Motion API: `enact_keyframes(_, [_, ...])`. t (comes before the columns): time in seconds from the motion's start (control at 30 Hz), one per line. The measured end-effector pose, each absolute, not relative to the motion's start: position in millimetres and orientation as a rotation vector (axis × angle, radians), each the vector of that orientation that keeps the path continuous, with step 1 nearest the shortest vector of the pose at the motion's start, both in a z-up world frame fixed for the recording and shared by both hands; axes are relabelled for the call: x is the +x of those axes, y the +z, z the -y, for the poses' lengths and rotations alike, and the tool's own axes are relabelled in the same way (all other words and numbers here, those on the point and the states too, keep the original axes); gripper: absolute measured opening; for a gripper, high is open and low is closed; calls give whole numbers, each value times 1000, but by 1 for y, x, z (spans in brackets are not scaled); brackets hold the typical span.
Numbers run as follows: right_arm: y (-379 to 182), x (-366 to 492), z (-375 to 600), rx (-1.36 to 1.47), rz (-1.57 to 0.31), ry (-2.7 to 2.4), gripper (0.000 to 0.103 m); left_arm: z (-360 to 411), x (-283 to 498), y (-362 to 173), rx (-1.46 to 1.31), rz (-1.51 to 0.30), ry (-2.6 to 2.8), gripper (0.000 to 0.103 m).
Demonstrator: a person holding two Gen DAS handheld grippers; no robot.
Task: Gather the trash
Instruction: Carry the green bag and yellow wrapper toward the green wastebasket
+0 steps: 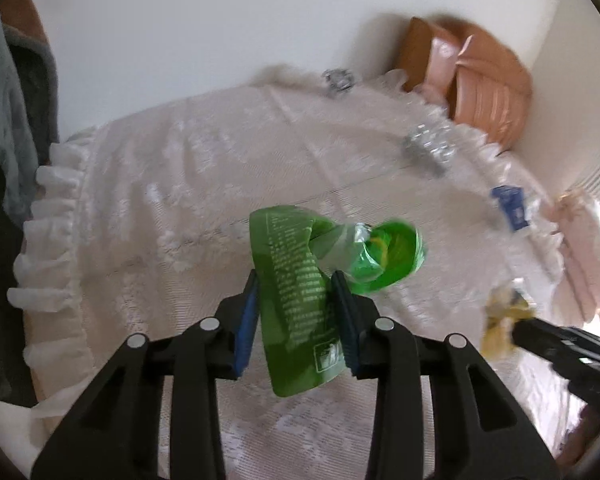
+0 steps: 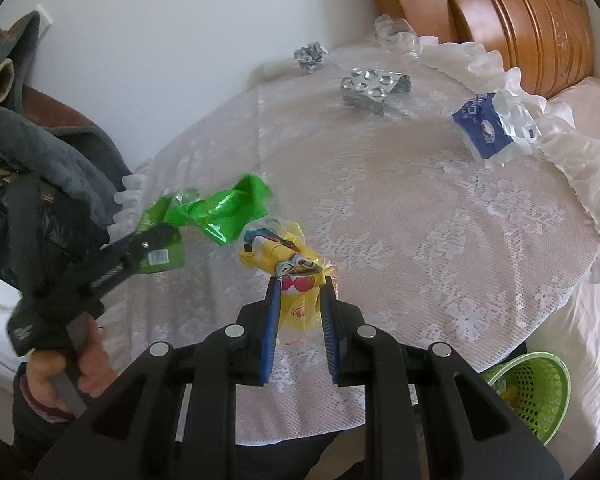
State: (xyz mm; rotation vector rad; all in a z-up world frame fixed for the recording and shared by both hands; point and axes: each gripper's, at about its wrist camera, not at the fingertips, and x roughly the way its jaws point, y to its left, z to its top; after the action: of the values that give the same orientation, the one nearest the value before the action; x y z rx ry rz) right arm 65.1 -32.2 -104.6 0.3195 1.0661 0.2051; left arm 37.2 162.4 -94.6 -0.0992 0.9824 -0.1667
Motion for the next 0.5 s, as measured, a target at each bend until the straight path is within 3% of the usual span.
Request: enact_keyframes(0.5, [-97,57,52,346,-1043,164,21,-113,30,-86,-87,-999,-294,35])
